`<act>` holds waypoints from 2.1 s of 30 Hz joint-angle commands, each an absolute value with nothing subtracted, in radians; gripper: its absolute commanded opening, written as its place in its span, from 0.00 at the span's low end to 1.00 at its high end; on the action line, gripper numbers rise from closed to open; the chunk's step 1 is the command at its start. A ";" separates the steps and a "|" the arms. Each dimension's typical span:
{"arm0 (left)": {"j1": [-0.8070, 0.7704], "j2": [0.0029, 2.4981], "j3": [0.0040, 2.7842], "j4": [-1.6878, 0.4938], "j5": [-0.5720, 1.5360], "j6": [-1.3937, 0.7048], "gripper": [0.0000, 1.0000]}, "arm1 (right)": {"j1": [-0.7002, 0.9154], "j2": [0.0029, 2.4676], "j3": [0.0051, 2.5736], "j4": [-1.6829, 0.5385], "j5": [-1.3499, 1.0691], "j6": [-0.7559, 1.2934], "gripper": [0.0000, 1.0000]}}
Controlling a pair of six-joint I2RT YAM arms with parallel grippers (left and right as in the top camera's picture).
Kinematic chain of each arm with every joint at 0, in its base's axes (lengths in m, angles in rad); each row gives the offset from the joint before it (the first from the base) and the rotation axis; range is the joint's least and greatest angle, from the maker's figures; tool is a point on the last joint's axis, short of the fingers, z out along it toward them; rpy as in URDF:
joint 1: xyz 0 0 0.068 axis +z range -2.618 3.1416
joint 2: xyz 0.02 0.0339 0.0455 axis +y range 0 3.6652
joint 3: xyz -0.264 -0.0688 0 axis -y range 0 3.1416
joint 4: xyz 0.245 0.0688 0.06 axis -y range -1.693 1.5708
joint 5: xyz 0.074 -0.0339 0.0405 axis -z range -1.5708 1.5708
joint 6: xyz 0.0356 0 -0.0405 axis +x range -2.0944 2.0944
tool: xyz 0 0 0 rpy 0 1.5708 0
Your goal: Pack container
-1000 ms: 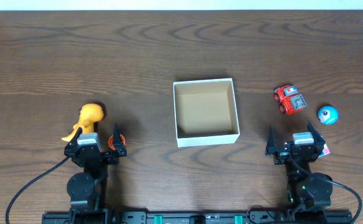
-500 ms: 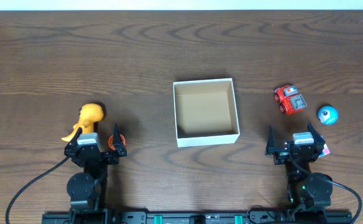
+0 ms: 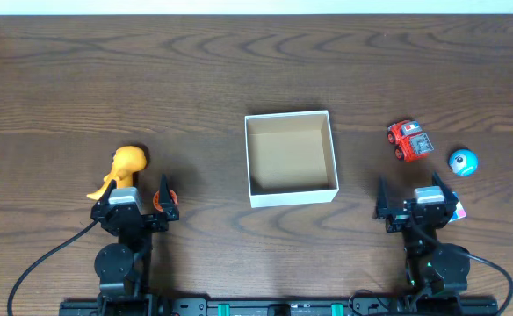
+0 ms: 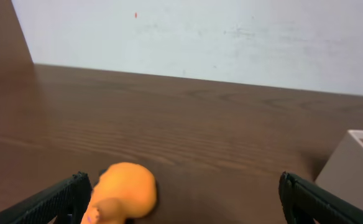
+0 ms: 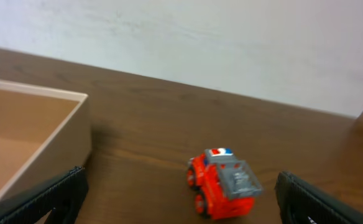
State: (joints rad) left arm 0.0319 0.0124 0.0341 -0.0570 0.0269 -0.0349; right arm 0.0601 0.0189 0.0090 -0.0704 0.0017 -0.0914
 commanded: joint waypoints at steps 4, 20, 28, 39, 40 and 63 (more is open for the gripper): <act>0.036 0.066 0.128 -0.219 0.015 -0.209 0.98 | 0.065 0.080 0.074 -0.140 -0.096 0.086 0.99; 0.036 0.545 0.799 -0.950 0.008 -0.208 0.98 | -0.058 0.704 0.993 -1.077 -0.076 0.158 0.99; 0.036 0.604 0.829 -1.010 0.042 -0.208 0.98 | -0.134 1.077 1.334 -1.404 -0.028 0.073 0.99; 0.036 0.604 0.829 -1.013 0.042 -0.227 0.98 | -0.289 1.256 1.355 -1.395 -0.159 -0.256 0.99; 0.036 0.604 0.829 -1.013 0.042 -0.227 0.98 | -0.289 1.273 1.355 -1.394 -0.140 -0.276 0.99; 0.023 0.604 0.829 -1.030 0.042 -0.227 0.98 | -0.390 1.512 1.178 -1.127 0.074 -0.525 0.99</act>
